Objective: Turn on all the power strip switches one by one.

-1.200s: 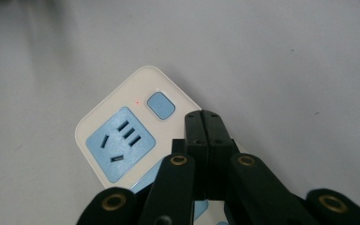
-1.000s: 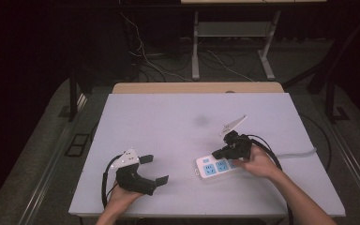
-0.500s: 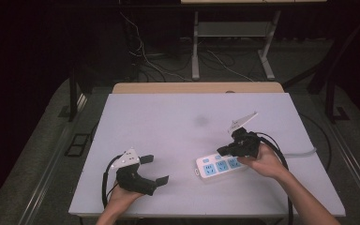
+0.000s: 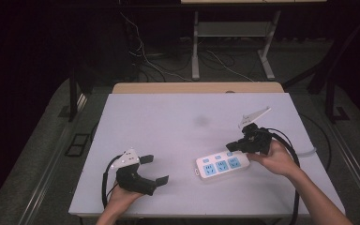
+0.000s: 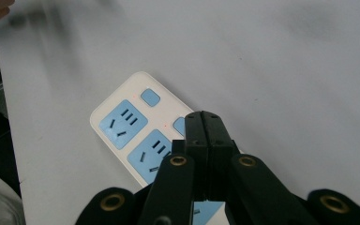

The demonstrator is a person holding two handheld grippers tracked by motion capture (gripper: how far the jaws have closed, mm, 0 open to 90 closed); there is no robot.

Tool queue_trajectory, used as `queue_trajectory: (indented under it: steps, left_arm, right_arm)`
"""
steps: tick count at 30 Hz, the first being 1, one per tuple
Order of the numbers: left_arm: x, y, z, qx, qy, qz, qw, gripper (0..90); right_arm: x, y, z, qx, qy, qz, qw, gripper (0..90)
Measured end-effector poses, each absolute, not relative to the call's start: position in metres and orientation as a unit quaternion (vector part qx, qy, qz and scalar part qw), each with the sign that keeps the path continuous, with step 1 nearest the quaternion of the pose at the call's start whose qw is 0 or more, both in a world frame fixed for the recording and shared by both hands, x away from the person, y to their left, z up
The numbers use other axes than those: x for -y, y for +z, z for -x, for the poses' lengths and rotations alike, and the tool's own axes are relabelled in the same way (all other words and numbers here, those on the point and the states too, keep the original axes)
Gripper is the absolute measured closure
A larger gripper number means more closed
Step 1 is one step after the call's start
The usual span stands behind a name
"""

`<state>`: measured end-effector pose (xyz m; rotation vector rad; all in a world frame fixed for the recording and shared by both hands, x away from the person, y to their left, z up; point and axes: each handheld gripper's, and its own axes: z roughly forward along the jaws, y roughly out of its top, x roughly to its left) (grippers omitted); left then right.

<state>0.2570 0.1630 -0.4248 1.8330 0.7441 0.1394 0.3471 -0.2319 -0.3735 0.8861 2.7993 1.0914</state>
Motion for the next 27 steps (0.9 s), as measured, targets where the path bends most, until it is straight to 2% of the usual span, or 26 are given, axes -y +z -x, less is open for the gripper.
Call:
queue_trajectory:
  steps: [27]
  left_arm:
    - [-0.164,-0.425,-0.257,-0.314,0.059,-0.774,0.546,0.0]
  right_arm:
    - [0.237,-0.397,-0.356,-0.898,0.328,-0.294,-0.010,89.9]
